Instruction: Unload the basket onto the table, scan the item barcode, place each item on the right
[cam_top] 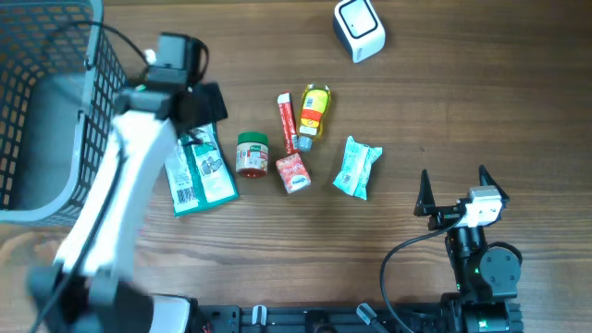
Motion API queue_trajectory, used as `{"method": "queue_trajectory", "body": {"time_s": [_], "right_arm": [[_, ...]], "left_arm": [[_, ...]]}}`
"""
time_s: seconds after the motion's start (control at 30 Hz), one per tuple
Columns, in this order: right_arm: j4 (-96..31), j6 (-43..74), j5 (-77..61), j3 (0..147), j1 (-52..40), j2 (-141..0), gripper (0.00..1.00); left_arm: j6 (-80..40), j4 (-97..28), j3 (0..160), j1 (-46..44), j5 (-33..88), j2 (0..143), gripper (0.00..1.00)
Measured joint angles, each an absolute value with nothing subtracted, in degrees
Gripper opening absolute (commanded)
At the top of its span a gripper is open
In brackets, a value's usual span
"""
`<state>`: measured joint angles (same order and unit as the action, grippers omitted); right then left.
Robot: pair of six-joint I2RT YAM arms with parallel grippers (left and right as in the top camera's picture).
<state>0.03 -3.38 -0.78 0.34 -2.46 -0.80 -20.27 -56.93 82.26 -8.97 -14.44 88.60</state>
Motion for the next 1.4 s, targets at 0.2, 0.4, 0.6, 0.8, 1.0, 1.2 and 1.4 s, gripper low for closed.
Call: {"method": "queue_trajectory", "body": {"time_s": [0.2, 0.4, 0.6, 0.8, 1.0, 1.2, 1.4], "right_arm": [[0.0, -3.4, -0.8, 0.3, -2.5, -0.8, 1.0], [0.0, -3.4, -0.8, 0.3, -2.5, -0.8, 1.0], [0.0, -3.4, -0.8, 0.3, -2.5, -0.8, 1.0], [0.0, -3.4, -0.8, 0.3, -2.5, -0.8, 1.0], [0.0, -3.4, -0.8, 0.3, -2.5, -0.8, 1.0], [0.0, -3.4, -0.8, 0.3, -2.5, -0.8, 1.0], [0.0, -3.4, -0.8, 0.3, -2.5, -0.8, 1.0]], "left_arm": [[-19.4, -61.6, 88.1, -9.0, -17.5, 65.0, 1.0], [-19.1, -70.4, 88.6, -9.0, -26.0, 46.6, 1.0], [-19.2, -76.6, 88.7, -9.0, -27.3, 39.4, 1.0], [-19.1, -83.3, 88.7, -9.0, -27.5, 38.8, 1.0], [-19.2, -85.6, 88.7, -9.0, -27.6, 38.8, 1.0], [-19.2, -85.7, 88.7, -9.0, -27.6, 38.8, 1.0], [-19.2, -85.7, 88.7, -9.0, -27.6, 38.8, 1.0]]}}
